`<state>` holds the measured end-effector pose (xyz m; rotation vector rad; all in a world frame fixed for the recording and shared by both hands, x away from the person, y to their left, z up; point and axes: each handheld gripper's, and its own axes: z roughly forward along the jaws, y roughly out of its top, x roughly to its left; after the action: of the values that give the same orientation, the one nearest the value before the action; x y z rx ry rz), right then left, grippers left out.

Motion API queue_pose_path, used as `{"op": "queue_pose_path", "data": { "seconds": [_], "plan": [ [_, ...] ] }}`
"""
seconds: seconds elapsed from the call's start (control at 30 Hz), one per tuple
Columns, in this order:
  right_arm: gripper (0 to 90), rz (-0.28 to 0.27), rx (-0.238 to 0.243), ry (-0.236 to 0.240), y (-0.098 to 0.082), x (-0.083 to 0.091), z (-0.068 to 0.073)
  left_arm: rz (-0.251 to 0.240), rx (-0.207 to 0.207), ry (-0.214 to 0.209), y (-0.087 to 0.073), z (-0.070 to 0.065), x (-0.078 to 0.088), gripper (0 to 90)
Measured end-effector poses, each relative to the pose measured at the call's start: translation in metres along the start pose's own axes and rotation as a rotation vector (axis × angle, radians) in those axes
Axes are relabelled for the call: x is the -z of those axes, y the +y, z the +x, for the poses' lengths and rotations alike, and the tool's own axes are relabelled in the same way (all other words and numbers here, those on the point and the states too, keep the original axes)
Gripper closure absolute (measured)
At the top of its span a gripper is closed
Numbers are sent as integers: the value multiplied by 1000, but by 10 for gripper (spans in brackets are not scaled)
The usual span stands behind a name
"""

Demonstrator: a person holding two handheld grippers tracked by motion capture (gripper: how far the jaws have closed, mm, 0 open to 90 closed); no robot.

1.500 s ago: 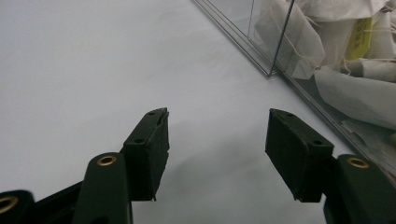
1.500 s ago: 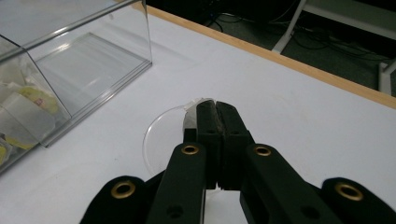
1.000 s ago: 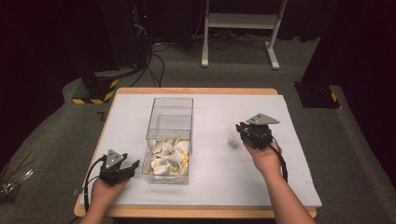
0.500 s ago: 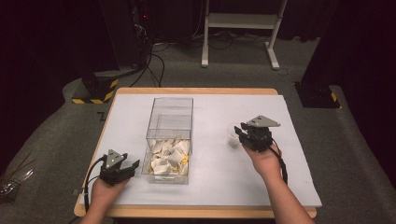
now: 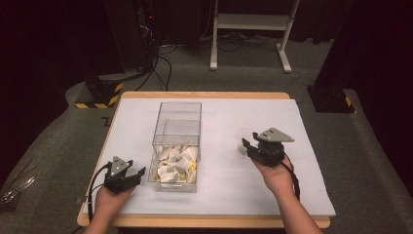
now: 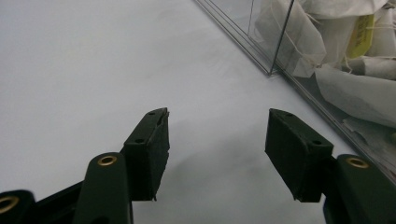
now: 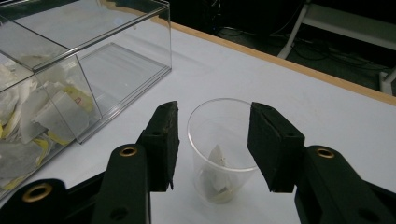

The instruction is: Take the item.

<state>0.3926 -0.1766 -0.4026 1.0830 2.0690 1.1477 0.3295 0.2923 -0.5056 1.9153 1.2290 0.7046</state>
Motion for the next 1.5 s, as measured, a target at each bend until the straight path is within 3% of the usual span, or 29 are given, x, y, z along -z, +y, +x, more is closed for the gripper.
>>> {"op": "queue_pose_path", "data": {
  "seconds": [0.67,1.03,1.27,1.4,1.5],
  "plan": [
    [486,29,-65,-28,-45,11,-4,4,9,-13,0,2,0,409],
    [482,65,-74,-47,-70,18,-2,-4,13,-15,0,2,1,409],
    [482,101,-102,-51,-93,14,0,-16,18,-19,-1,2,2,409],
    [480,126,-82,-53,-102,8,2,-18,8,-21,-1,1,3,411],
    [480,135,-77,-53,-108,6,3,-31,23,-31,-2,-1,6,417]
  ]
}}
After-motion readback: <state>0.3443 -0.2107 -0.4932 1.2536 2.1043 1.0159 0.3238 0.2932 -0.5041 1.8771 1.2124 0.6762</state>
